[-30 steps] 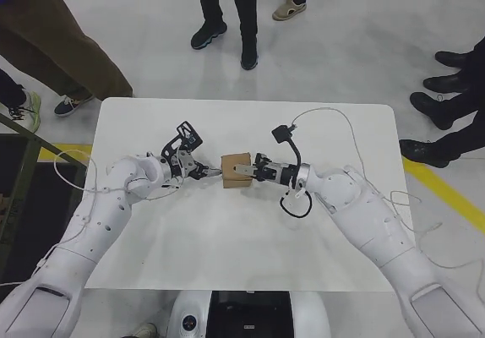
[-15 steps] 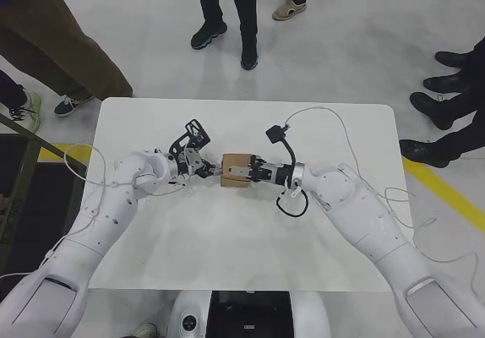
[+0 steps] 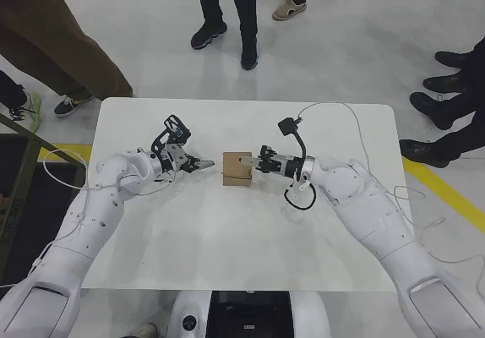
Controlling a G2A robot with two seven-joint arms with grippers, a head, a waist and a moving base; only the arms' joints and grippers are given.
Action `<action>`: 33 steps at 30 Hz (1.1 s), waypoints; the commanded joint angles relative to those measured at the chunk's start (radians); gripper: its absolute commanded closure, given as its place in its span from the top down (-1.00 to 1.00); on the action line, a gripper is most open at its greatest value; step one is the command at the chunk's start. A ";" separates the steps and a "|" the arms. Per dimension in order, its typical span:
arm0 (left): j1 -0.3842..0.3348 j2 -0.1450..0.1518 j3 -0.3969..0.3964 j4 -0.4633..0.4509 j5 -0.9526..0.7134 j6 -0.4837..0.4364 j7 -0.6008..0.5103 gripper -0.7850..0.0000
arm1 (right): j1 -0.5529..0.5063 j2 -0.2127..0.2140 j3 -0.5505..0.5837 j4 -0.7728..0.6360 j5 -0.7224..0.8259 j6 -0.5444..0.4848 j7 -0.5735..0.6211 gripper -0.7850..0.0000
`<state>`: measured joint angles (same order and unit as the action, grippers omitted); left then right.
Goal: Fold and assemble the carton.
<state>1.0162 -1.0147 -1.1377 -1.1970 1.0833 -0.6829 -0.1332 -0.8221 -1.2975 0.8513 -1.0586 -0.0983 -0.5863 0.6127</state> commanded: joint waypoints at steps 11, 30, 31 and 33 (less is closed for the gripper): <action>0.152 0.031 -0.181 -0.161 -0.069 0.072 0.125 1.00 | -0.133 0.065 0.187 -0.165 -0.560 -0.045 -0.439 1.00; 0.335 0.053 -0.377 -0.392 -0.165 0.185 0.040 1.00 | -0.353 0.108 0.366 -0.409 -1.056 0.313 -0.758 1.00; 0.337 0.053 -0.381 -0.397 -0.160 0.192 0.038 1.00 | -0.353 0.108 0.368 -0.412 -1.070 0.322 -0.759 1.00; 0.340 0.052 -0.386 -0.407 -0.163 0.201 0.039 1.00 | -0.353 0.108 0.367 -0.415 -1.080 0.328 -0.760 1.00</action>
<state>1.3546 -0.9620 -1.5214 -1.5988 0.9228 -0.4870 -0.0954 -1.1750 -1.1894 1.2185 -1.4729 -1.1757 -0.2599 -0.1474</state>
